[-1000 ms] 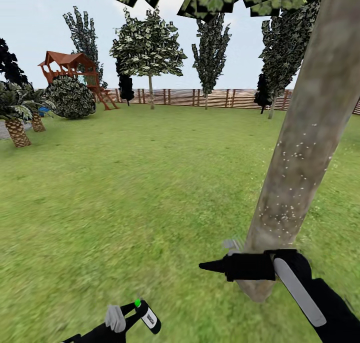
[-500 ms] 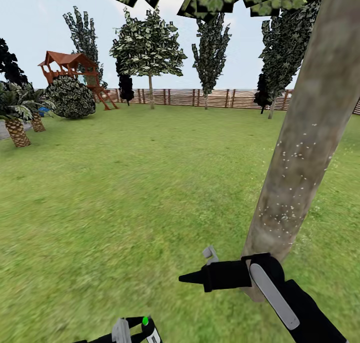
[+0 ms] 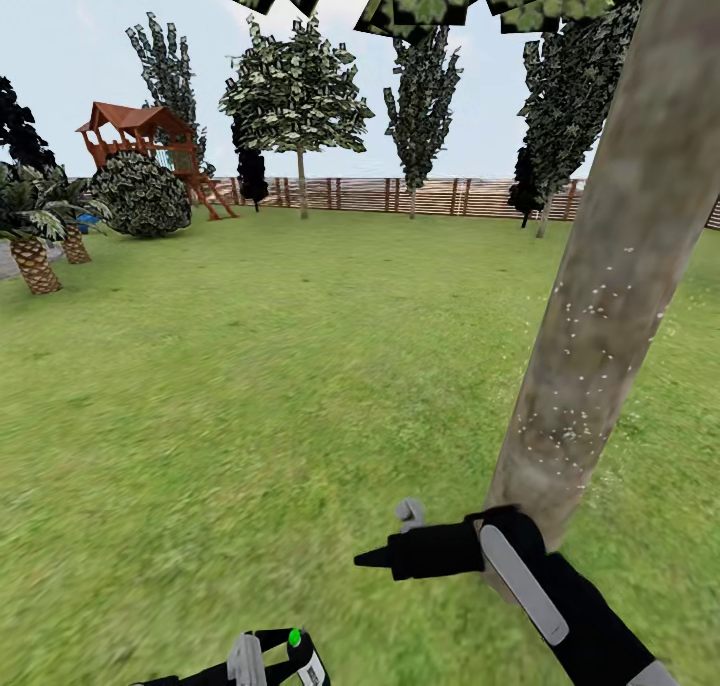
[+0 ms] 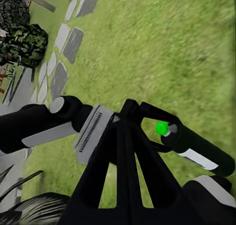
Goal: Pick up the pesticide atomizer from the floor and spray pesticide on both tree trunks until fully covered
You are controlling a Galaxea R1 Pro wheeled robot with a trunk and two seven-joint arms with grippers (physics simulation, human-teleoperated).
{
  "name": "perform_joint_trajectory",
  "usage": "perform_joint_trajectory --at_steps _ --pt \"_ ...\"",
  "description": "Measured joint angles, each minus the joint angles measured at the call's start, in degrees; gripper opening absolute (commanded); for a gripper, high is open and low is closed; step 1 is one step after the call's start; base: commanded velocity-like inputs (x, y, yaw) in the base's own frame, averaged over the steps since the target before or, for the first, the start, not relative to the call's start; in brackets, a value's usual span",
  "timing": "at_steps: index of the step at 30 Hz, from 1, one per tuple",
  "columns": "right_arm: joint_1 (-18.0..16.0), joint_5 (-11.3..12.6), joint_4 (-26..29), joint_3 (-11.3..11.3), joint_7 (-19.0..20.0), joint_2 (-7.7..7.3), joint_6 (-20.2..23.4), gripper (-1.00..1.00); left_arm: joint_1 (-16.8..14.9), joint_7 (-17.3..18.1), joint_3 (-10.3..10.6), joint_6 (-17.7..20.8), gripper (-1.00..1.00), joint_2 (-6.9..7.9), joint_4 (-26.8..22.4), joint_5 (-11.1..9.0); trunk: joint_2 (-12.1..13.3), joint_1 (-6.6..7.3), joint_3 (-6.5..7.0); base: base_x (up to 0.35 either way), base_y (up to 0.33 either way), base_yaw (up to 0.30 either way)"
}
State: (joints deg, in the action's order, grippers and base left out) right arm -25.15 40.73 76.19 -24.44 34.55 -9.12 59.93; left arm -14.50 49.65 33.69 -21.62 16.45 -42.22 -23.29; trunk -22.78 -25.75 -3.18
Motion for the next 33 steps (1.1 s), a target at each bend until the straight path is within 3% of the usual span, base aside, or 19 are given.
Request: perform_joint_trajectory --at_steps 6,13,24,33 --pt "-0.98 0.01 -3.66 -2.4 -0.76 1.55 0.01 -1.0 0.0 -0.1 -0.04 0.06 -1.0 0.0 -0.9 -0.03 0.0 0.0 0.0 0.0 0.0 0.0" --pt "-1.64 0.03 -5.56 -3.76 -0.81 1.93 0.02 -1.0 0.0 -3.11 0.09 0.11 -1.0 0.0 -1.46 -0.02 0.0 0.0 0.0 0.0 0.0 0.0" --pt "-1.67 0.04 -8.11 -3.64 -0.91 2.01 0.02 -1.0 0.19 -3.38 0.23 0.09 -1.0 0.0 -3.01 0.0 0.0 0.0 0.0 0.0 0.0 0.0" --pt "-1.67 0.37 -8.38 -3.71 -4.84 3.81 0.03 -1.0 0.19 -3.46 0.29 0.05 -1.0 0.0 -3.14 0.06 0.0 0.0 0.0 0.0 0.0 0.0"
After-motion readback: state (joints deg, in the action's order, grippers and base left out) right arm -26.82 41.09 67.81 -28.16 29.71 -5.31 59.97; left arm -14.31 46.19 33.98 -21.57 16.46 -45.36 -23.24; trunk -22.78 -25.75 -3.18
